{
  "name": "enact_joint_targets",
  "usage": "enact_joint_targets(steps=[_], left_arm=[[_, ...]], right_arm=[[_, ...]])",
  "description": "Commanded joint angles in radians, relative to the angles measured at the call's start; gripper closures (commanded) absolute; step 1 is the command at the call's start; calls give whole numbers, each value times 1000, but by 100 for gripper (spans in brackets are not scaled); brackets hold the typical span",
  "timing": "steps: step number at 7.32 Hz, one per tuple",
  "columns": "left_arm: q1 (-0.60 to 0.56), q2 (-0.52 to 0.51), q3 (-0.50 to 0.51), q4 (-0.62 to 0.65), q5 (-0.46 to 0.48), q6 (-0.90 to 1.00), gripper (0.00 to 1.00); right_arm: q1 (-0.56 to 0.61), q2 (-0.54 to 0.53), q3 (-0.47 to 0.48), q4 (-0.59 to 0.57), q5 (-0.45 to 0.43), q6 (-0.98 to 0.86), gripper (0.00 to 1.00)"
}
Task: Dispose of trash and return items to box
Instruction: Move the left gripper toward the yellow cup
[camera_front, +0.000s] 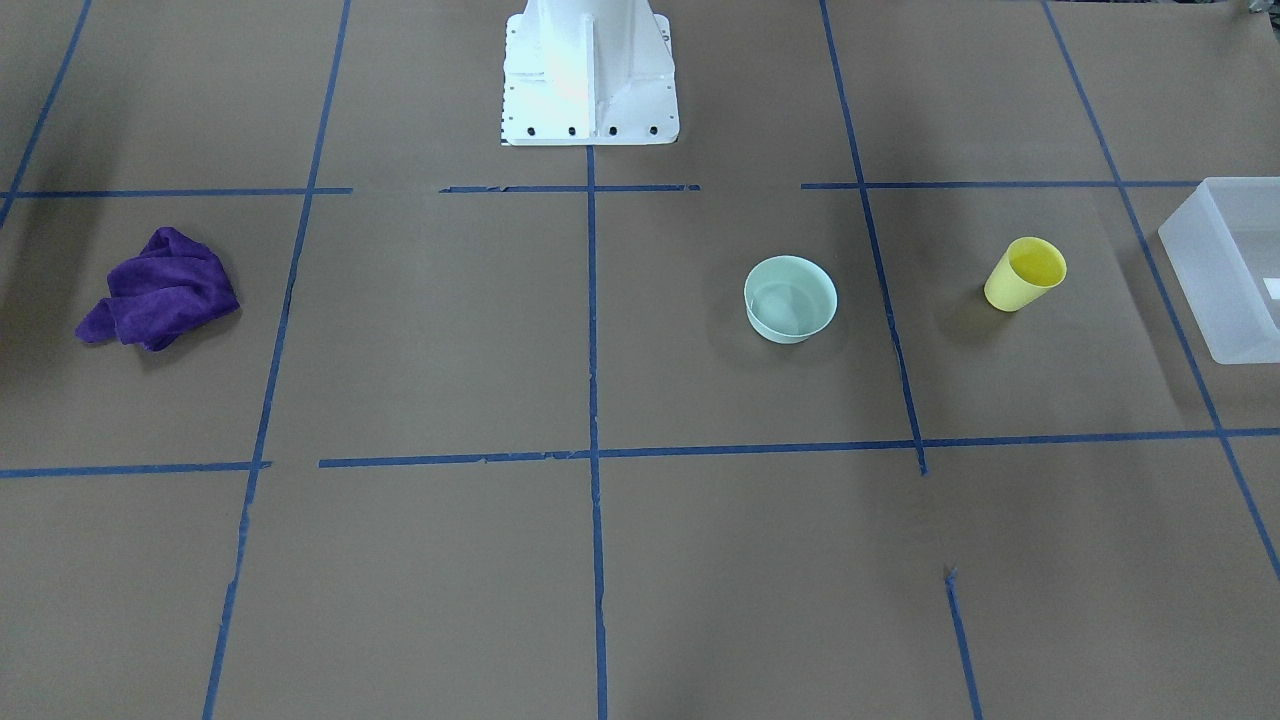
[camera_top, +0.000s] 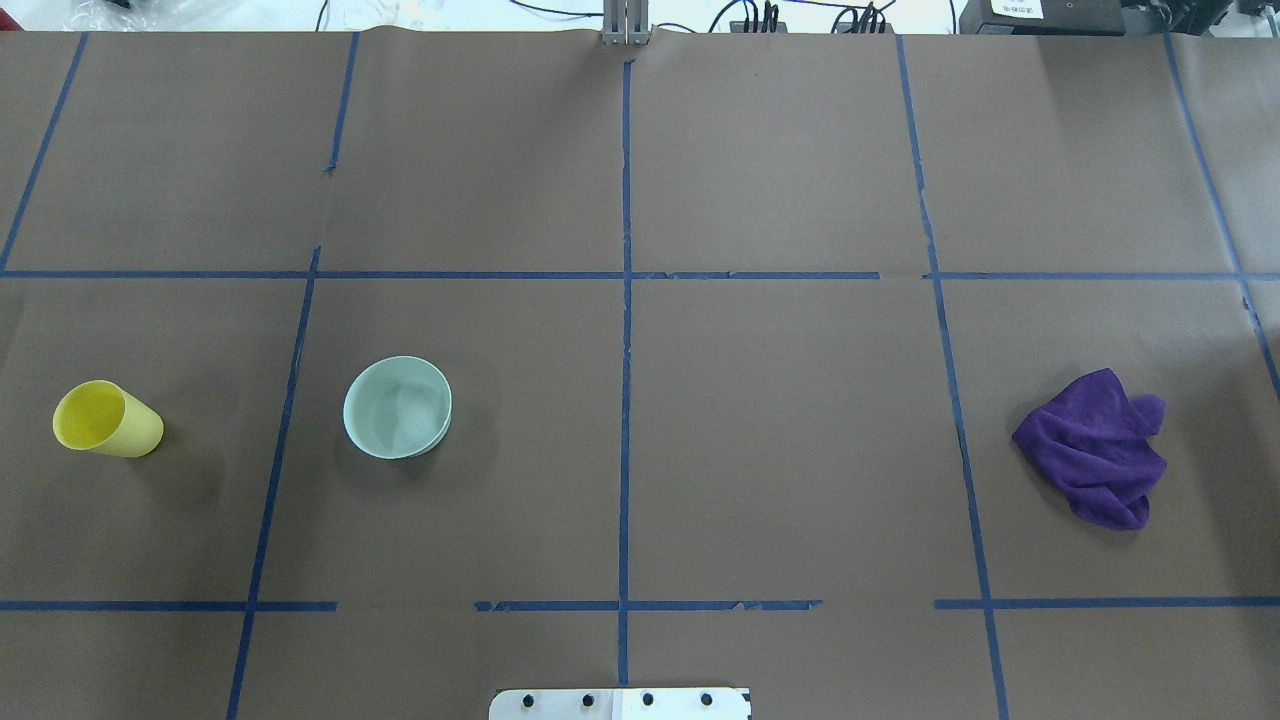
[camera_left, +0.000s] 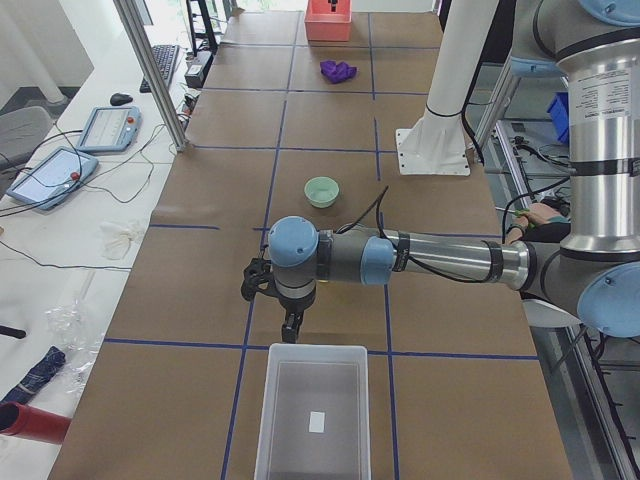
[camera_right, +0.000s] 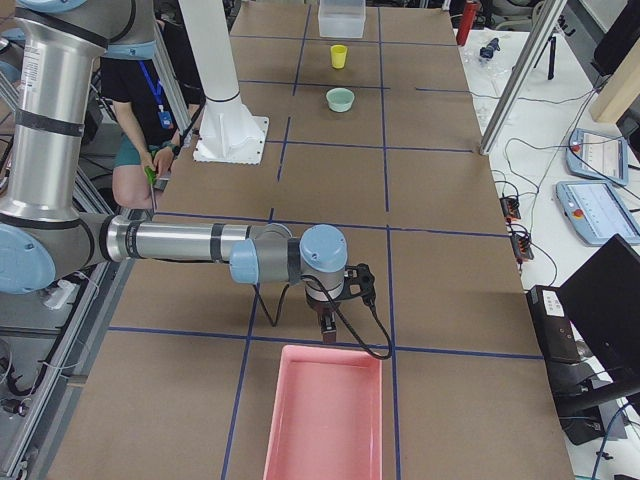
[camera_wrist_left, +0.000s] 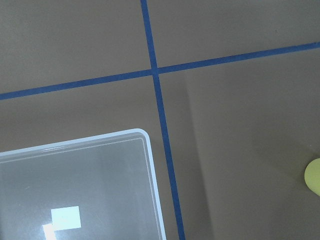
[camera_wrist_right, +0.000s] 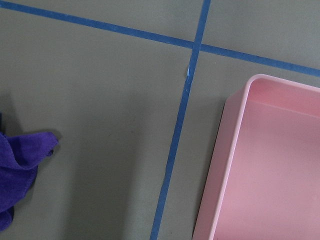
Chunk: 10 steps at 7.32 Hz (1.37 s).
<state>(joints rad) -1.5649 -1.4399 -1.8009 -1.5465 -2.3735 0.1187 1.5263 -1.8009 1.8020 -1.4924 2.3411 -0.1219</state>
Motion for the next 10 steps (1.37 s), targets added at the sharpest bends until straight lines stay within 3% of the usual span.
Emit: enact_joint_targets(steps=[1, 4, 5, 8, 10], left_arm=[[0, -5, 3, -7, 2, 6, 0], [3, -46, -11, -65, 8, 1, 0], [12, -59, -3, -167, 8, 2, 0], [14, -114, 106, -681, -1, -84, 0], [31, -102, 103, -882, 0, -286, 0]], right_arm=[[2, -3, -7, 1, -8, -10, 0], [0, 11, -3, 3, -11, -1, 0], [0, 9, 35, 3, -11, 4, 0], [0, 97, 59, 13, -2, 21, 0], [2, 78, 48, 131, -8, 16, 0]])
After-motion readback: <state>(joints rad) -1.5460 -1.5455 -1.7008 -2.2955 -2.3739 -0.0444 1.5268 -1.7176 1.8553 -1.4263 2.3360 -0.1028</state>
